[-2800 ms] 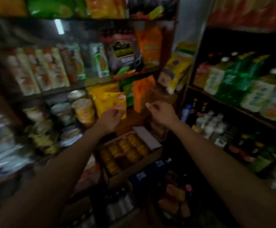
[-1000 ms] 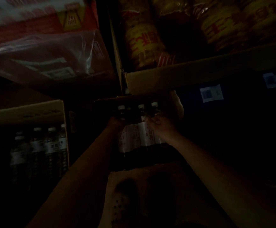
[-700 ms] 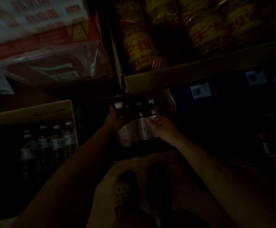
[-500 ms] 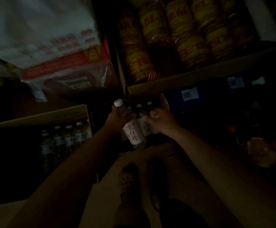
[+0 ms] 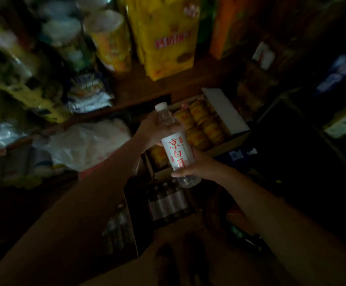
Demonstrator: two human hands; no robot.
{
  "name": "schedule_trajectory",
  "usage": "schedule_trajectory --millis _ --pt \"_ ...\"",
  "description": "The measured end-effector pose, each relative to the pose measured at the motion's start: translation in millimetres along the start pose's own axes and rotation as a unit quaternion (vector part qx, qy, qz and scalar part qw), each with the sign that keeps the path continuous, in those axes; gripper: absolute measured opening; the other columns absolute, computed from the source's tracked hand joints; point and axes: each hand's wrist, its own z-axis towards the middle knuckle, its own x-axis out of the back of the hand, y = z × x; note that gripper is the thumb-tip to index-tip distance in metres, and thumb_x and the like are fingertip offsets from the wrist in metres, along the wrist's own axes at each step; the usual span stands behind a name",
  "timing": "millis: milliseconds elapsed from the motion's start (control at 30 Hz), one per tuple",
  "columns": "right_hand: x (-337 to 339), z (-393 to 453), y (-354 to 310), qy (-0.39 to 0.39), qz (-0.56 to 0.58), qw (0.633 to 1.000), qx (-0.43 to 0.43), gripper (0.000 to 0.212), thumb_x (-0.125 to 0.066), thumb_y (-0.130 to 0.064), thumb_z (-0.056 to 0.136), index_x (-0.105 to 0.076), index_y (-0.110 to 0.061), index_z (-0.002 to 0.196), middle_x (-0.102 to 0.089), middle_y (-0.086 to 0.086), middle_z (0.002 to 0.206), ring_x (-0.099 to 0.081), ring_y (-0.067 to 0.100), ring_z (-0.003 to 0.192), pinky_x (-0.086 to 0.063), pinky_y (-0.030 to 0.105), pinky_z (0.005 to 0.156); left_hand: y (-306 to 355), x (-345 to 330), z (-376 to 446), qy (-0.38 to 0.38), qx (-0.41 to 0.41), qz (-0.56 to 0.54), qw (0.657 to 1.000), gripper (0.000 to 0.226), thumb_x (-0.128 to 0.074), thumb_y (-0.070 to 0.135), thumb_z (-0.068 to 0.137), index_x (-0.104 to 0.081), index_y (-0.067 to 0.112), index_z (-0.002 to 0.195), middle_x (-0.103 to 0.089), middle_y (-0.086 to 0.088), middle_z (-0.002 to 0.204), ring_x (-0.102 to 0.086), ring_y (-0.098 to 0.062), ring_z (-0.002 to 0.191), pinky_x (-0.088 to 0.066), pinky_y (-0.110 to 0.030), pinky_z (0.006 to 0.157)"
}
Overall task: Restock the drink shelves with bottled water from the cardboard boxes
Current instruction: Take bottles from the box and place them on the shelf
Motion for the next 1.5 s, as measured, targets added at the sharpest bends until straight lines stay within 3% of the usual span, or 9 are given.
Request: schedule_trajectory --millis 100,200,367,533,667,800,967,1167,1500 --pt "31 -48 -52 0.075 0.017 0.996 0.045 0.064 -0.085 -0.008 0.068 -0.045 -0.037 0.109 -0.057 -0.019 0.104 -0.056 -0.002 0.095 -0.05 0.017 0.076 86 -8 -18 -0.016 -0.064 0.014 0.998 0.046 -0.079 0.036 0.073 -0.062 0.017 0.11 -0.068 0.0 0.102 -0.067 -0.014 0.09 -0.057 -0.029 0.06" --pt "64 -94 -89 0.179 0.026 0.981 0.068 0.069 -0.09 -0.021 0.062 -0.045 -0.028 0.113 -0.059 -0.016 0.102 -0.059 0.004 0.096 -0.053 0.025 0.081 163 -28 -43 -0.019 -0.135 -0.002 0.991 0.032 -0.083 0.035 0.069 -0.066 0.021 0.092 -0.072 0.002 0.092 -0.07 -0.012 0.085 -0.06 -0.035 0.069" --pt "122 -187 -132 0.301 0.036 0.944 0.13 0.078 -0.092 -0.023 0.057 -0.05 -0.025 0.122 -0.064 -0.006 0.114 -0.063 0.011 0.103 -0.054 0.032 0.087 276 -89 -91 -0.076 -0.223 -0.017 0.972 0.015 -0.069 0.017 0.085 -0.057 0.023 0.077 -0.062 0.023 0.05 -0.061 0.009 0.05 -0.043 -0.007 0.042" --pt "175 -292 -125 0.416 0.048 0.899 0.129 0.086 -0.094 -0.038 0.048 -0.052 -0.025 0.122 -0.066 -0.007 0.112 -0.065 0.011 0.1 -0.056 0.031 0.084 349 -171 -129 -0.124 -0.251 -0.025 0.96 0.02 -0.075 0.034 0.077 -0.064 0.029 0.094 -0.069 0.011 0.092 -0.067 -0.009 0.085 -0.055 -0.022 0.063" --pt "205 -384 -105 0.498 0.044 0.858 0.121 0.062 -0.09 -0.032 0.06 -0.053 -0.025 0.109 -0.062 -0.013 0.098 -0.062 0.009 0.093 -0.05 0.023 0.077 395 -252 -166 -0.196 -0.298 -0.009 0.934 0.032 -0.078 0.03 0.075 -0.069 0.022 0.105 -0.071 0.005 0.097 -0.068 -0.011 0.088 -0.055 -0.022 0.064" --pt "231 -463 -76 0.558 0.058 0.82 0.115 0.063 -0.091 -0.03 0.059 -0.058 -0.021 0.113 -0.066 -0.01 0.103 -0.064 0.005 0.09 -0.055 0.026 0.083 425 -327 -208 -0.25 -0.328 -0.019 0.911 0.03 -0.079 0.025 0.074 -0.067 0.031 0.1 -0.068 0.01 0.095 -0.067 -0.006 0.084 -0.056 -0.024 0.065" --pt "252 -552 -41 0.617 0.032 0.78 0.101 0.062 -0.09 -0.027 0.06 -0.058 -0.021 0.113 -0.064 -0.013 0.096 -0.06 -0.004 0.084 -0.049 0.009 0.068 446 -414 -249 -0.315 -0.359 0.0 0.879 0.027 -0.079 0.028 0.074 -0.067 0.032 0.098 -0.07 0.008 0.099 -0.068 -0.012 0.09 -0.058 -0.031 0.074" --pt "266 -645 10 0.675 0.034 0.736 0.041 0.069 -0.089 -0.035 0.06 -0.058 -0.016 0.119 -0.067 -0.004 0.111 -0.063 0.013 0.103 -0.053 0.034 0.093 463 -514 -316 -0.395 -0.399 0.033 0.827 0.03 -0.082 0.02 0.072 -0.067 0.025 0.098 -0.071 0.009 0.09 -0.068 -0.006 0.081 -0.056 -0.023 0.064" --pt "250 -777 110 0.794 0.058 0.601 -0.066 0.081 -0.093 -0.034 0.052 -0.045 -0.016 0.114 -0.061 -0.004 0.105 -0.061 0.011 0.096 -0.053 0.025 0.078 440 -675 -411 -0.508 -0.403 0.072 0.758 0.051 -0.085 0.029 0.065 -0.064 0.02 0.11 -0.072 -0.002 0.102 -0.068 -0.013 0.092 -0.056 -0.033 0.077"
